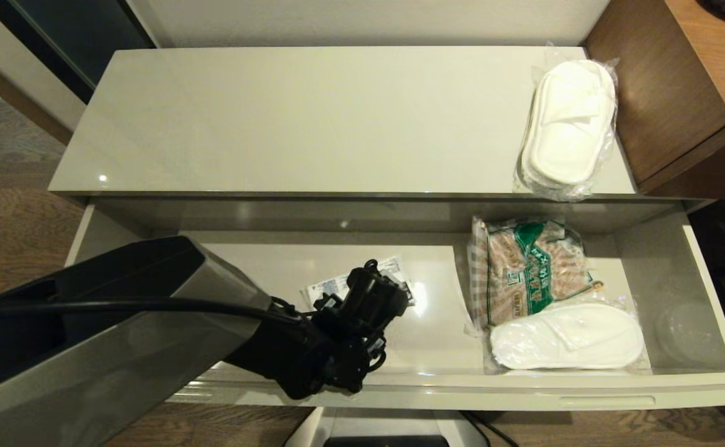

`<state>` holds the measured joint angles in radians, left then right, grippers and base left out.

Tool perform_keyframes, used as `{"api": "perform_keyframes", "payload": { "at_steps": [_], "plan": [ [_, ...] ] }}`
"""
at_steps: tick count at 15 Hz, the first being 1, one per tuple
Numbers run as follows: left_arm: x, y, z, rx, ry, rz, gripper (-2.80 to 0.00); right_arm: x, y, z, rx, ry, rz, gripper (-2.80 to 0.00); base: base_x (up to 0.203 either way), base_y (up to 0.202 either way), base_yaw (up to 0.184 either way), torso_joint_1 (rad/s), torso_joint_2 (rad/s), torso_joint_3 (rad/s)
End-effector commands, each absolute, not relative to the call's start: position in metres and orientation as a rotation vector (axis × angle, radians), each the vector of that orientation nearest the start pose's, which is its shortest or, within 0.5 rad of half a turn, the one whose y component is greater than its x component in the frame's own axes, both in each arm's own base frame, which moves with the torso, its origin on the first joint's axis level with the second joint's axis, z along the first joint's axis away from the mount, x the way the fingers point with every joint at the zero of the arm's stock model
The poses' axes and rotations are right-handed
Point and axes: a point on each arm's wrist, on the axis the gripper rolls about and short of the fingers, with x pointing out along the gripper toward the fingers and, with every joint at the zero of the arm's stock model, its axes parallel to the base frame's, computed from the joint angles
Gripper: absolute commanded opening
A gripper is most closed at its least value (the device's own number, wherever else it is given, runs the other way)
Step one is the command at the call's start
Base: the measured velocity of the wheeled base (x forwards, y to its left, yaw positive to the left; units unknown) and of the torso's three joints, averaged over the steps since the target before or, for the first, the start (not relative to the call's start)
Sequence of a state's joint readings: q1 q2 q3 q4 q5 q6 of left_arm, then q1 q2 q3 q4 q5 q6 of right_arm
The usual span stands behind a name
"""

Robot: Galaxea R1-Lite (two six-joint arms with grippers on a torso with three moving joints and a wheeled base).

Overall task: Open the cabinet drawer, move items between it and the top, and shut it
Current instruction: Take out the tissue from the drawer

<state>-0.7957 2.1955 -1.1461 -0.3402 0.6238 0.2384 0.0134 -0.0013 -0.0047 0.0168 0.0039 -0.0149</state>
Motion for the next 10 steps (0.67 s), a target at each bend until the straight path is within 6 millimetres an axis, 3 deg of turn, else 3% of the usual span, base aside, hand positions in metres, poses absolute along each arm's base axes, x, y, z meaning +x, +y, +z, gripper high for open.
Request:
{"api": "perform_keyframes", "payload": {
  "at_steps": [1,10],
  "plan": [
    [0.297,-0.274,0.061,0.695,0.526,-0.212,0.00,-0.024,0.000,0.075,-0.015,-0.005,0.018,-2.80,0.000,0.000,0.000,0.000,0.00,0.000],
    [0.320,-0.264,0.063,0.734,0.468,-0.183,0.00,-0.024,0.000,0.075,-0.015,-0.005,0.018,-2.80,0.000,0.000,0.000,0.000,0.00,0.000]
  ]
}}
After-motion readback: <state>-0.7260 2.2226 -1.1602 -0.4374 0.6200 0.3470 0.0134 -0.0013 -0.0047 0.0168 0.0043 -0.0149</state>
